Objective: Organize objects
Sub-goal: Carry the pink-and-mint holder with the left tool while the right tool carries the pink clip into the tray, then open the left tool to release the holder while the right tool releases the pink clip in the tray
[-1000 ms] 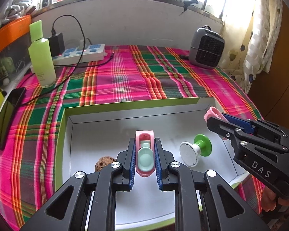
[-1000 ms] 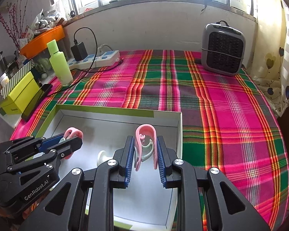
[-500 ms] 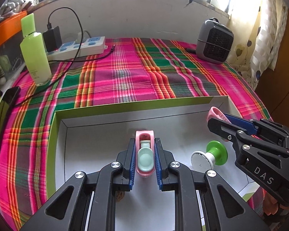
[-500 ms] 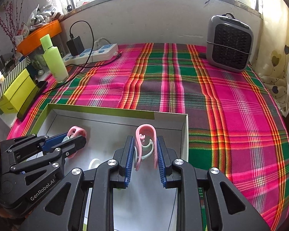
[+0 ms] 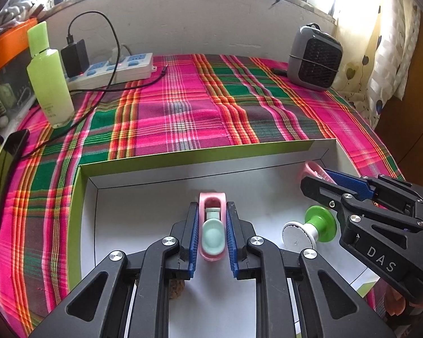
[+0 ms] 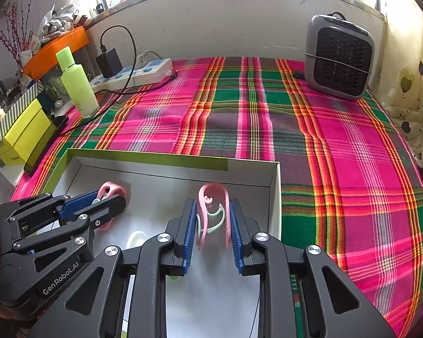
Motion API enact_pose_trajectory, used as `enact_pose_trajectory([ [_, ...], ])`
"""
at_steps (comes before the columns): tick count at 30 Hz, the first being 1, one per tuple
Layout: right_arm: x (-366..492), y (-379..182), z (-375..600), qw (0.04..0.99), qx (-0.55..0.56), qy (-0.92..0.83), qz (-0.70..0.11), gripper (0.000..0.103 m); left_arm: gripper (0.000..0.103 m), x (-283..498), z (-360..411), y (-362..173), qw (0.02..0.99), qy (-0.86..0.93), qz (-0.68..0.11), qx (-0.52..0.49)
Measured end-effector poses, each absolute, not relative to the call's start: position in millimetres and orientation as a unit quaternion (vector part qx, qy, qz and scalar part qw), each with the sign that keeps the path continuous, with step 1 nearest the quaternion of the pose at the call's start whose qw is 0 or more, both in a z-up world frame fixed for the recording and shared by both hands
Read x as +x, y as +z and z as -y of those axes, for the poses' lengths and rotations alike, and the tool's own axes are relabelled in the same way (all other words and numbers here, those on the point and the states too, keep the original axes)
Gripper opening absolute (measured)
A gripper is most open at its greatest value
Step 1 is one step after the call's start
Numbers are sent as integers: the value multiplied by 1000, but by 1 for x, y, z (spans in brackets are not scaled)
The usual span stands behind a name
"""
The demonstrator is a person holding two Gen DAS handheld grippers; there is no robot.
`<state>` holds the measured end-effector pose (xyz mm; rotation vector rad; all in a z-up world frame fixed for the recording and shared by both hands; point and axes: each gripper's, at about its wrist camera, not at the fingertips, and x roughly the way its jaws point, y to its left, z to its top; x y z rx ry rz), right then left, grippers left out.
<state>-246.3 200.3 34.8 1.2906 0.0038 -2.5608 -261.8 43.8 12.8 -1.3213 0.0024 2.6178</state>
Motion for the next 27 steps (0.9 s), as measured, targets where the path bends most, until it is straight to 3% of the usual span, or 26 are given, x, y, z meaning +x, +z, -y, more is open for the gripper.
enact_pose_trajectory([
  [8, -246, 34, -202, 133, 442, -887, 5, 25, 26, -261, -46, 13, 107, 887, -4, -448],
  [15, -240, 38, -200, 135, 436, -890, 4, 37, 30, -258, -44, 14, 100, 888, -2, -450],
  [27, -222, 49, -201, 134, 423, -896, 9, 37, 37, -237, -39, 26, 102, 894, 8, -437],
])
